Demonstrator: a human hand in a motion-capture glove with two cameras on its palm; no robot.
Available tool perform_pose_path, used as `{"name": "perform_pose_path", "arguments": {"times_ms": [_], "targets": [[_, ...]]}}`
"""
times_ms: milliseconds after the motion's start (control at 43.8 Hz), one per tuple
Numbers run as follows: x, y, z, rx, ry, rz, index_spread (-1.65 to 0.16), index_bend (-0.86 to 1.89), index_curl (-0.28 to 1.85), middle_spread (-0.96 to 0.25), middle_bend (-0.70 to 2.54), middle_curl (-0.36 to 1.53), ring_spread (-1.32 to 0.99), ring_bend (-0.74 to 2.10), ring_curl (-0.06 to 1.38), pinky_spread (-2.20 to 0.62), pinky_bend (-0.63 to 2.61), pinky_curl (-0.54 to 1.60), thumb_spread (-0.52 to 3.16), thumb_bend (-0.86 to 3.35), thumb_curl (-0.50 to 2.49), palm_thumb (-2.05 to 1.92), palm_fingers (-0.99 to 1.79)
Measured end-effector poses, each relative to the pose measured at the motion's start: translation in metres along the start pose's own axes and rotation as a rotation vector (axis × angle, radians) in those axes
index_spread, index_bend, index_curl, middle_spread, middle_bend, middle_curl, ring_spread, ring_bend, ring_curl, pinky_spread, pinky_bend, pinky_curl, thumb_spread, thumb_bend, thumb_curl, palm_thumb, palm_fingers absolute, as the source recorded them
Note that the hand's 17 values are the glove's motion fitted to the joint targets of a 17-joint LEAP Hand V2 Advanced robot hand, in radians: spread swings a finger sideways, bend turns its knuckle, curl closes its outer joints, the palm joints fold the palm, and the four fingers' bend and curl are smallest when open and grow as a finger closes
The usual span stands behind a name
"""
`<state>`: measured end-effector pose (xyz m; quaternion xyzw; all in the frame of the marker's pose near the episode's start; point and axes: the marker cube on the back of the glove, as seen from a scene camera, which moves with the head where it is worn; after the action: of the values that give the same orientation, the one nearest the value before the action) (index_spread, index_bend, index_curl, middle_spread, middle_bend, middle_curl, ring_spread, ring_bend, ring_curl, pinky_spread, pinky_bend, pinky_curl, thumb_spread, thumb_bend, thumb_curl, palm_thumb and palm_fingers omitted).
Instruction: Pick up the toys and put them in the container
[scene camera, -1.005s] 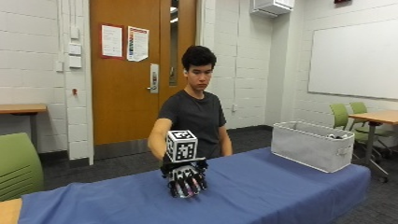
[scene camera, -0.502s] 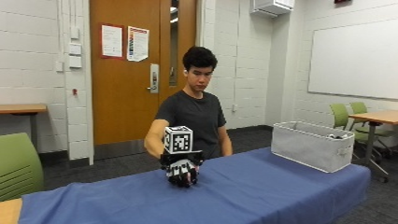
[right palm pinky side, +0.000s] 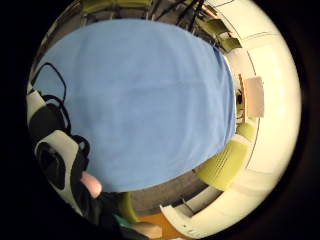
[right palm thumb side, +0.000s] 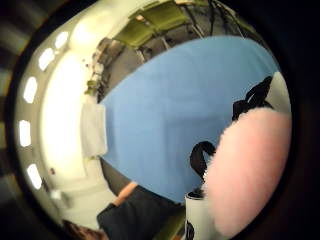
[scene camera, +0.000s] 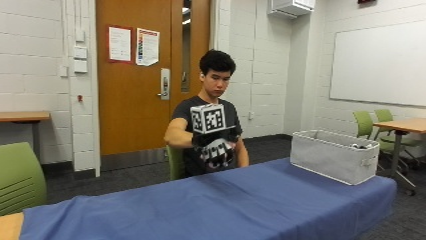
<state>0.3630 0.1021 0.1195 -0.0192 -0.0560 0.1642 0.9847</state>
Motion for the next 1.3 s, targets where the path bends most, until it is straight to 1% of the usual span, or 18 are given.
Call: {"name": "perform_pose_path", "arguments": {"times_ms": [114, 206, 297, 457, 571, 639, 731, 754, 822, 868, 936, 1050, 1096, 1142, 1187, 1233, 1256, 1302], "targets": [[-0.048, -0.014, -0.046, 0.052, 0.001, -0.062, -0.29, 0.58, 0.65, -0.32, 0.89, 0.62, -0.43, 1.05, 0.52, -0.45, 0.87, 0.41, 0.86, 0.25, 0.69, 0.54, 1.23], [-0.104, -0.026, -0.088, 0.122, 0.011, -0.133, -0.28, 0.6, 0.68, -0.32, 0.91, 0.63, -0.43, 1.07, 0.53, -0.45, 0.88, 0.42, 0.81, 0.25, 0.73, 0.53, 1.21], [-0.161, -0.036, -0.12, 0.156, -0.006, -0.21, -0.27, 0.61, 0.7, -0.32, 0.93, 0.64, -0.43, 1.09, 0.54, -0.45, 0.89, 0.43, 0.78, 0.26, 0.77, 0.53, 1.2], [-0.277, -0.037, -0.156, 0.19, -0.022, -0.357, -0.26, 0.61, 0.73, -0.31, 0.94, 0.64, -0.42, 1.11, 0.55, -0.45, 0.91, 0.45, 0.73, 0.27, 0.84, 0.51, 1.18], [-0.347, -0.039, -0.168, 0.195, -0.049, -0.423, -0.25, 0.6, 0.75, -0.31, 0.95, 0.65, -0.42, 1.12, 0.55, -0.45, 0.92, 0.45, 0.7, 0.27, 0.89, 0.49, 1.17], [-0.39, -0.036, -0.17, 0.201, -0.056, -0.495, -0.25, 0.6, 0.76, -0.31, 0.96, 0.65, -0.42, 1.13, 0.55, -0.45, 0.92, 0.46, 0.68, 0.28, 0.93, 0.48, 1.17], [-0.446, -0.025, -0.168, 0.212, -0.026, -0.71, -0.25, 0.59, 0.78, -0.31, 0.97, 0.66, -0.41, 1.14, 0.55, -0.45, 0.92, 0.46, 0.67, 0.29, 0.97, 0.47, 1.16], [-0.462, -0.023, -0.167, 0.208, -0.028, -0.735, -0.25, 0.59, 0.78, -0.31, 0.96, 0.66, -0.41, 1.14, 0.55, -0.45, 0.92, 0.46, 0.66, 0.29, 0.98, 0.47, 1.16], [-0.508, -0.017, -0.164, 0.187, -0.055, -0.706, -0.25, 0.57, 0.79, -0.31, 0.97, 0.66, -0.41, 1.15, 0.55, -0.45, 0.92, 0.46, 0.66, 0.3, 1.01, 0.46, 1.15], [-0.533, -0.017, -0.158, 0.195, -0.004, -0.671, -0.25, 0.58, 0.8, -0.31, 0.97, 0.66, -0.41, 1.15, 0.55, -0.45, 0.92, 0.46, 0.65, 0.3, 1.03, 0.46, 1.15], [-0.564, -0.013, -0.147, 0.202, 0.057, -0.68, -0.26, 0.57, 0.81, -0.31, 0.97, 0.66, -0.41, 1.15, 0.55, -0.45, 0.92, 0.47, 0.64, 0.31, 1.06, 0.45, 1.15], [-0.625, 0.013, -0.14, 0.11, -0.149, -0.632, -0.26, 0.55, 0.83, -0.31, 0.97, 0.67, -0.41, 1.16, 0.55, -0.45, 0.93, 0.47, 0.63, 0.32, 1.11, 0.44, 1.15], [-0.628, 0.01, -0.135, 0.097, -0.173, -0.649, -0.26, 0.54, 0.83, -0.31, 0.97, 0.67, -0.41, 1.16, 0.56, -0.45, 0.93, 0.47, 0.62, 0.32, 1.12, 0.43, 1.15], [-0.611, -0.007, -0.128, 0.095, -0.152, -0.726, -0.26, 0.54, 0.84, -0.31, 0.97, 0.67, -0.41, 1.16, 0.55, -0.45, 0.93, 0.47, 0.62, 0.32, 1.14, 0.43, 1.15], [-0.59, -0.025, -0.117, 0.114, -0.062, -0.839, -0.26, 0.53, 0.85, -0.31, 0.97, 0.67, -0.41, 1.16, 0.55, -0.46, 0.93, 0.47, 0.62, 0.33, 1.16, 0.42, 1.14], [-0.583, -0.032, -0.106, 0.126, 0.029, -0.908, -0.26, 0.53, 0.85, -0.31, 0.97, 0.67, -0.4, 1.16, 0.55, -0.45, 0.93, 0.47, 0.62, 0.33, 1.18, 0.42, 1.14], [-0.584, -0.032, -0.102, 0.125, 0.053, -0.914, -0.26, 0.52, 0.86, -0.31, 0.97, 0.67, -0.4, 1.16, 0.55, -0.45, 0.93, 0.47, 0.62, 0.33, 1.19, 0.41, 1.15], [-0.589, -0.031, -0.095, 0.112, 0.073, -0.88, -0.26, 0.52, 0.86, -0.31, 0.97, 0.67, -0.4, 1.16, 0.55, -0.46, 0.93, 0.47, 0.62, 0.34, 1.21, 0.41, 1.15]]}}
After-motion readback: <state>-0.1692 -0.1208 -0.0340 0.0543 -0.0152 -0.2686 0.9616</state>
